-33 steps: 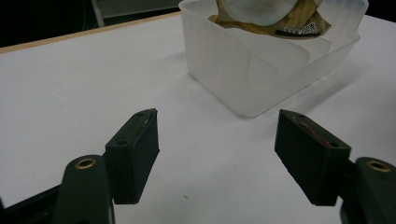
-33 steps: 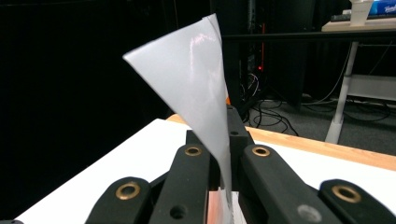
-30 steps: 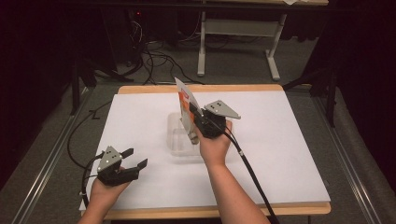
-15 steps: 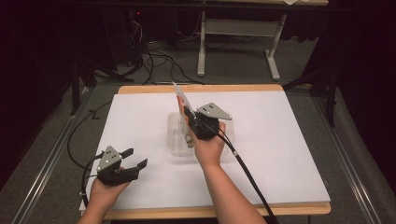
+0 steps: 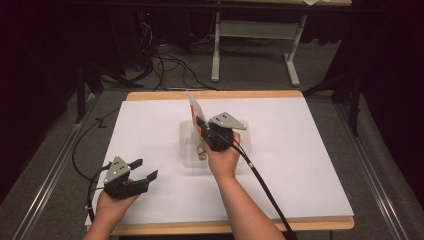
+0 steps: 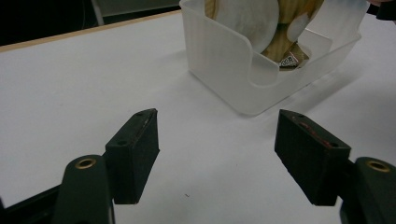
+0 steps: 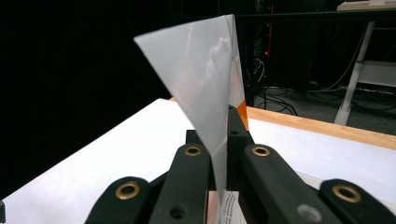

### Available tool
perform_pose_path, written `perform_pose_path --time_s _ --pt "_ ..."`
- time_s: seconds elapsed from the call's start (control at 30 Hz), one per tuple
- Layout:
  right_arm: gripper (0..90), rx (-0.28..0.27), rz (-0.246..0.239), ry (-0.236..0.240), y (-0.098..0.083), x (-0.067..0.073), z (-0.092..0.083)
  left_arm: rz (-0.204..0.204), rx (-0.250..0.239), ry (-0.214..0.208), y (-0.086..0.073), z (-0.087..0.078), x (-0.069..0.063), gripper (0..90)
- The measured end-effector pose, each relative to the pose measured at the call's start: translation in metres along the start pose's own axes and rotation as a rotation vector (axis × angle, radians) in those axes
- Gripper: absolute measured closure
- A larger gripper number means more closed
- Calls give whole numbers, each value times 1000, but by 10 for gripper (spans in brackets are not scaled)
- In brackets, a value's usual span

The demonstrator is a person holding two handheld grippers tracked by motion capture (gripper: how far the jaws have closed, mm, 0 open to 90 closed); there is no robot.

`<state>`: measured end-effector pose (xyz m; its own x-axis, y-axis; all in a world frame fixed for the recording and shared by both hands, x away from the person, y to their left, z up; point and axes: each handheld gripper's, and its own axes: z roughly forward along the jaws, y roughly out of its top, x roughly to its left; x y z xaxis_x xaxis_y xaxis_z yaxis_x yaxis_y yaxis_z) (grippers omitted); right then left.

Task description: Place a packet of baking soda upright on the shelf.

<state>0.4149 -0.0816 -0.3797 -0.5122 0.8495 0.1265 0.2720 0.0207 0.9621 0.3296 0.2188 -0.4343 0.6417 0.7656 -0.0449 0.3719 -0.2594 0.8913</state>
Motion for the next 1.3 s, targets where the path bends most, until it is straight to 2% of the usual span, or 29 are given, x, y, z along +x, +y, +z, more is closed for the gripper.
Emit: perform_pose_path --time_s 0.33,1.0,1.23,1.3 --pt "900 19 -5 7 -12 2 3 0 -1 0 0 0 0 311" --pt "900 37 -35 27 -48 8 -13 12 10 -4 0 2 -3 312" --pt "891 45 -32 29 -44 7 -14 11 10 -1 0 2 -2 312" --pt "843 52 -37 31 -42 8 -14 10 10 -1 0 2 -2 312"
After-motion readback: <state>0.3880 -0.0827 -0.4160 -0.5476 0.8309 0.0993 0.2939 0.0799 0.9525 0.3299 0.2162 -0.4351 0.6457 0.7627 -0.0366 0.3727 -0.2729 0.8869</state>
